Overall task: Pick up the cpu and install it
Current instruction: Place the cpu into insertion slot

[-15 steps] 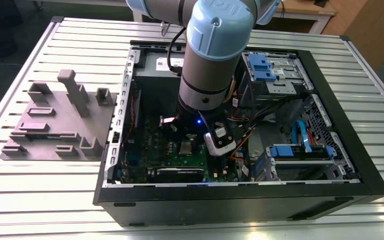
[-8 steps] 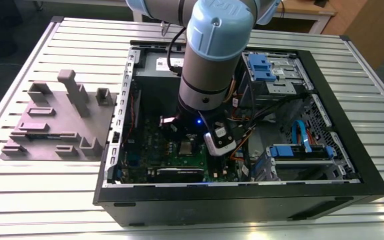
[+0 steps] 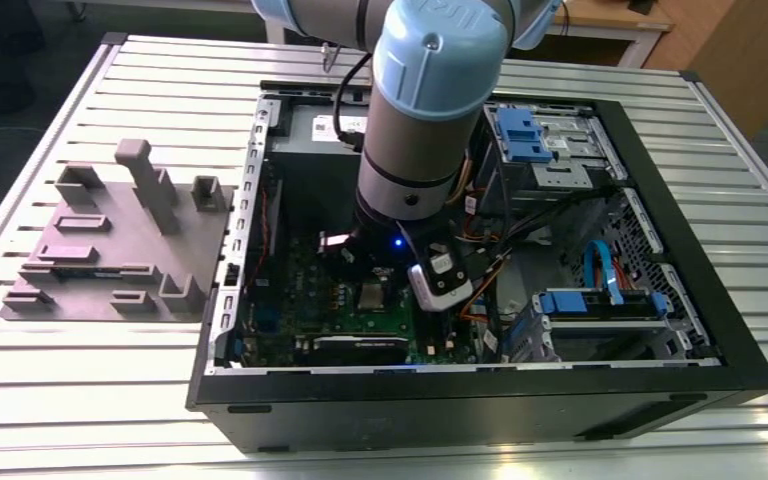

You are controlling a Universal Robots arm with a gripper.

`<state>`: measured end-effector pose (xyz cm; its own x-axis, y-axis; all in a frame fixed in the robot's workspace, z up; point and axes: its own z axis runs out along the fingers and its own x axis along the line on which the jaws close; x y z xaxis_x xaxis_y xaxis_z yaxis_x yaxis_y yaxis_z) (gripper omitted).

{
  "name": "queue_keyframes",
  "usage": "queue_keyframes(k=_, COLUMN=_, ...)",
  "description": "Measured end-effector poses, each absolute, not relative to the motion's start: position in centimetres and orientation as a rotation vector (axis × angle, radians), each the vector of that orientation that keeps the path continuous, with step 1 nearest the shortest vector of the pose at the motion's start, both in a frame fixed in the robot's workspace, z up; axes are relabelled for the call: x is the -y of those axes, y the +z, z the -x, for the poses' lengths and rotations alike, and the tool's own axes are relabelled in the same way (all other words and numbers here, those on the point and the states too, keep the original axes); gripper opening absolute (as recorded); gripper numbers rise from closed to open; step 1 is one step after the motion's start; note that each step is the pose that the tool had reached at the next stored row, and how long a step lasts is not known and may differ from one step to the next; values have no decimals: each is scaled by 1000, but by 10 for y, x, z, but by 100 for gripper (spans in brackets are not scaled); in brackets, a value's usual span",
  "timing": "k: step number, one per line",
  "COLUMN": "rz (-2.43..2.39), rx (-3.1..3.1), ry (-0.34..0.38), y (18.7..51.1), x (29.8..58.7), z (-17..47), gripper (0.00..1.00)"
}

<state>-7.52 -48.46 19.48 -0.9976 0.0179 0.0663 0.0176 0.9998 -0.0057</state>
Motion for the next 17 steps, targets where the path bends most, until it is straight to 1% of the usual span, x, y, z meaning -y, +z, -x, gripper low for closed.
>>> queue_keyframes(k=6, rz=10, rx=3075, ry=9, y=195, x=485, z=75, gripper=46)
queue_keyframes(k=7, rz=-2, rx=3075, ry=9, y=195, x=485, z=75, gripper=52)
queue_keyframes(k=16, rz=-73, rx=3074, ry=9, y=189, x=485, z=77, gripper=52)
queue_keyframes(k=17, rz=-72, rx=3074, ry=9, y=189, x=485, z=77, gripper=51)
